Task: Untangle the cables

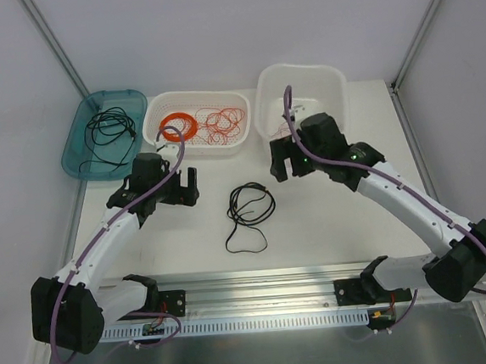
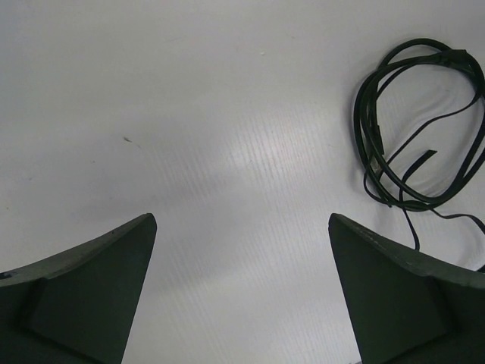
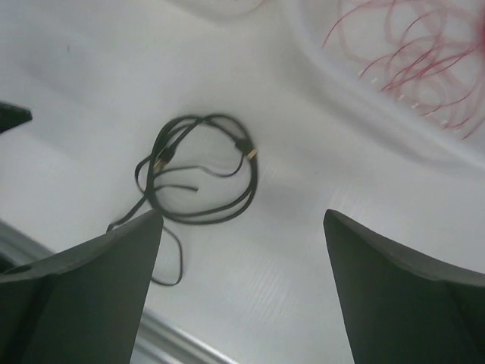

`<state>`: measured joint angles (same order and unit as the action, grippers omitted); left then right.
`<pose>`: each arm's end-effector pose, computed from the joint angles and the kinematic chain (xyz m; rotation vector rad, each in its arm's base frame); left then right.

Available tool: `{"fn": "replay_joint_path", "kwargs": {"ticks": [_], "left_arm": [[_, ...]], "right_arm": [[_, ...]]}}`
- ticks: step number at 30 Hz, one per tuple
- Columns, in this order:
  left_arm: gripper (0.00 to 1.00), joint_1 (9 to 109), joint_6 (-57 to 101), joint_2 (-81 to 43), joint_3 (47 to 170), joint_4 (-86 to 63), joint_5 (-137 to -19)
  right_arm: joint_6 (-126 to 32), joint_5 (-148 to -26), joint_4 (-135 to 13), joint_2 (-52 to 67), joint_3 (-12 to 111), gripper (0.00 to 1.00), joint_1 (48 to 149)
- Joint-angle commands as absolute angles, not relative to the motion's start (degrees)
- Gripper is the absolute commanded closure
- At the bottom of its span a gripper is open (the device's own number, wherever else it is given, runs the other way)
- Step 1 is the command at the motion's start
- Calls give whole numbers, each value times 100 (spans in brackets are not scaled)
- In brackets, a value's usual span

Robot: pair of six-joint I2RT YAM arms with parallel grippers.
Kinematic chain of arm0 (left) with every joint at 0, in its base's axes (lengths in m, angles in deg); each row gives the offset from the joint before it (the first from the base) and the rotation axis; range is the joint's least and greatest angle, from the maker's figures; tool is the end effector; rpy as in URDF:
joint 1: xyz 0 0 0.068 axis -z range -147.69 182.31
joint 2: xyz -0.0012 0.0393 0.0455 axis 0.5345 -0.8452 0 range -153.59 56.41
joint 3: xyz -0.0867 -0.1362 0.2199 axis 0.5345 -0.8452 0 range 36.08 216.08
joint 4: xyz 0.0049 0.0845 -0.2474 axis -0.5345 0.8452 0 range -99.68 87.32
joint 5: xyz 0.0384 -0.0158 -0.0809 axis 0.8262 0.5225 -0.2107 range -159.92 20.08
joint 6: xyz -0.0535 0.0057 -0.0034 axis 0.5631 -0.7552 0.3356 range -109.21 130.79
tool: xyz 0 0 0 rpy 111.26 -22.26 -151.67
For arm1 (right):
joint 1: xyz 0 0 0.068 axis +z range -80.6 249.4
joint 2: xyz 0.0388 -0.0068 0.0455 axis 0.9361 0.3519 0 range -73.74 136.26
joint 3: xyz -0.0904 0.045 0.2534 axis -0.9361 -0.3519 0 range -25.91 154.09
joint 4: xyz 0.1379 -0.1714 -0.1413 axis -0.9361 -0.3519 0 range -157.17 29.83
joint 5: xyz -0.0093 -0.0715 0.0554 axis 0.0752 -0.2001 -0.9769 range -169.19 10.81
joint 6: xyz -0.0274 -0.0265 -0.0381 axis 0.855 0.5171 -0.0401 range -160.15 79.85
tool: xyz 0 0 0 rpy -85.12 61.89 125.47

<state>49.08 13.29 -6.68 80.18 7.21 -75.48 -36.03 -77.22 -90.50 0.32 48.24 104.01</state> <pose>0.2292 -0.0727 0.2618 0.3286 2.1845 -0.2946 0.2370 0.1621 0.3726 -0.6803 1.9983 0.2838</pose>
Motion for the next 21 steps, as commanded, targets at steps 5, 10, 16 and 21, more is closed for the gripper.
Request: {"fn": "replay_joint_path", "kwargs": {"ticks": [5, 10, 16, 21], "left_arm": [[1, 5120, 1824, -661, 7968, 685, -8249], [1, 6302, 2669, -687, 7783, 685, -7917], [6, 7579, 3504, -1195, 7598, 676, -7257], [12, 8012, 3768, -1820, 7896, 667, -6853]], "right_arm": [[-5199, -8069, -8356, -193, 3168, 10, 10939], [-5465, -7981, -8092, -246, 2806, 11, 10983], [-5413, -7682, -8065, -500, 2552, 11, 10983], [-5404, -7656, -8065, -720, 2314, 11, 10974]]}}
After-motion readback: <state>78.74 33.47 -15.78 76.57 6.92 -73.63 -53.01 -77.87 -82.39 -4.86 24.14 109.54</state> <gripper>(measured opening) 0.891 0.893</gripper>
